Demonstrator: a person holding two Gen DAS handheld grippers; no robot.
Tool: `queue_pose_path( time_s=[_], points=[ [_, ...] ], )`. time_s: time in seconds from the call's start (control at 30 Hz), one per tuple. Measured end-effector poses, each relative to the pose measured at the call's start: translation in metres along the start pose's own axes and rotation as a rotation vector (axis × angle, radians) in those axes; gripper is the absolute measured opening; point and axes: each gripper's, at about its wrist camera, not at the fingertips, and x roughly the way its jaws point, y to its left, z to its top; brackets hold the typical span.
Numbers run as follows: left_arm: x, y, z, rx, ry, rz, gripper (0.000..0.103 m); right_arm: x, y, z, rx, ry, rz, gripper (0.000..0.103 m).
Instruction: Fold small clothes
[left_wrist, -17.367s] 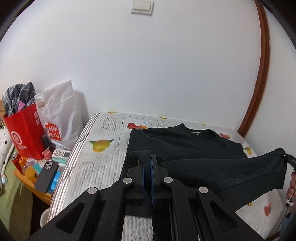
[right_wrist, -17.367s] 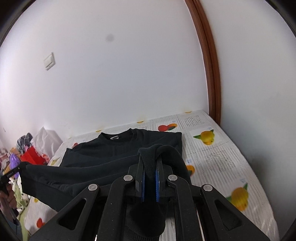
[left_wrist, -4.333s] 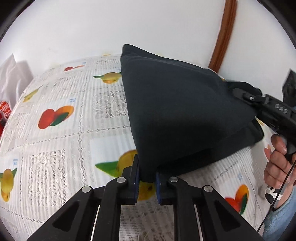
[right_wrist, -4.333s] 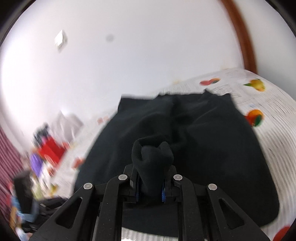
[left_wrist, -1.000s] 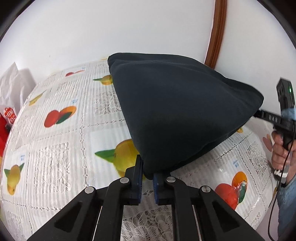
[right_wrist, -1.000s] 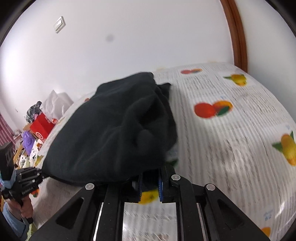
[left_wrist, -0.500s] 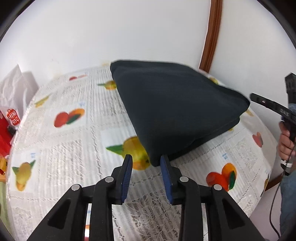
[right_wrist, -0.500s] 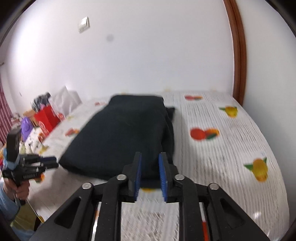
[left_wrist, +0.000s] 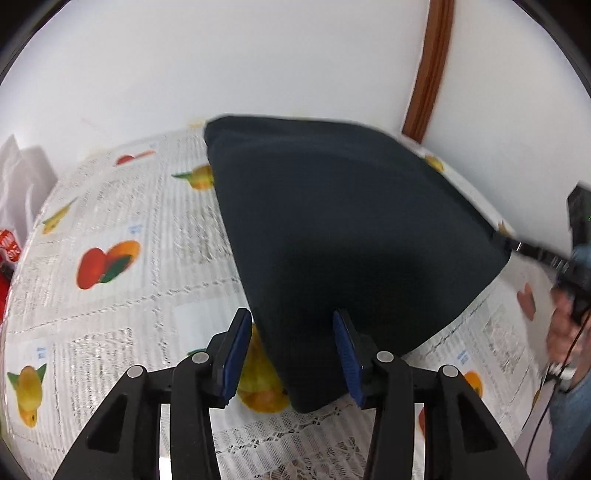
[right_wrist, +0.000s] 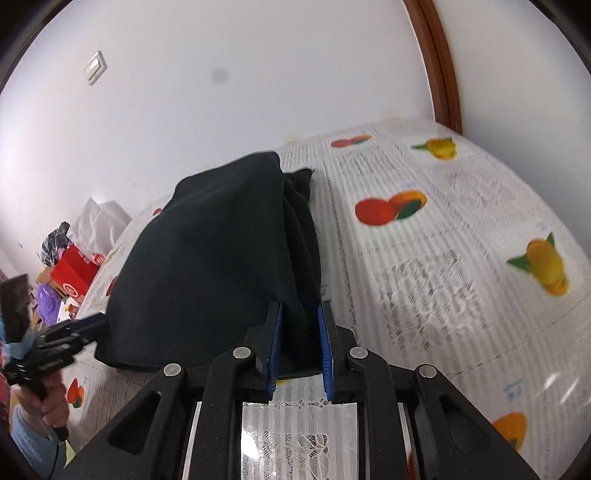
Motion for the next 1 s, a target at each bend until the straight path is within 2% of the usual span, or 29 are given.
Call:
queue_pose_path(
  time_s=[0.1, 0.3, 0.33, 0.37, 0.47, 0.53, 0.6, 0.67, 0.77, 0.8, 0.87, 1.0],
  points=[
    [-0.005, 0.005, 0.005, -0.024, -0.009, -0.019, 0.046, 0.002, 0.006, 0.017, -0.022, -0.03, 0.011, 0.02],
    [-0.004, 0.011, 0.016, -0.055, -0.015, -0.015, 0.049, 0.049, 0.012, 0.041, 0.034, 0.009, 0.045, 0.019],
    [0.001, 0.011, 0.016, -0.05, -0.007, -0.013, 0.05, 0.054, 0.011, 0.041, 0.046, 0.007, 0.06, 0.007],
    [0.003, 0.011, 0.016, -0.045, -0.005, -0.008, 0.052, 0.055, 0.006, 0.04, 0.066, -0.005, 0.065, 0.003],
    [0.002, 0.012, 0.013, -0.042, -0.013, -0.022, 0.054, 0.048, -0.013, 0.031, 0.152, -0.025, 0.116, 0.003],
    [0.003, 0.016, 0.015, -0.052, -0.013, -0.043, 0.054, 0.048, -0.012, 0.029, 0.142, -0.002, 0.097, 0.003],
    [0.003, 0.017, 0.019, -0.052, -0.016, -0.042, 0.054, 0.044, -0.001, 0.033, 0.079, 0.011, 0.053, 0.003],
    [0.002, 0.019, 0.025, -0.043, -0.027, -0.027, 0.054, 0.037, 0.009, 0.045, 0.027, 0.012, 0.009, 0.008],
    [0.001, 0.022, 0.037, -0.033, -0.04, -0.003, 0.055, 0.036, 0.024, 0.073, -0.054, 0.001, -0.048, 0.009],
    [0.002, 0.022, 0.04, -0.032, -0.039, 0.005, 0.055, 0.041, 0.028, 0.084, -0.079, 0.005, -0.053, 0.011],
    [0.008, 0.026, 0.05, -0.037, -0.031, 0.028, 0.056, 0.055, 0.034, 0.104, -0.11, 0.018, -0.066, 0.026],
    [0.019, 0.03, 0.059, -0.045, -0.018, 0.008, 0.06, 0.104, 0.036, 0.138, -0.123, 0.087, -0.072, 0.03]
  ],
)
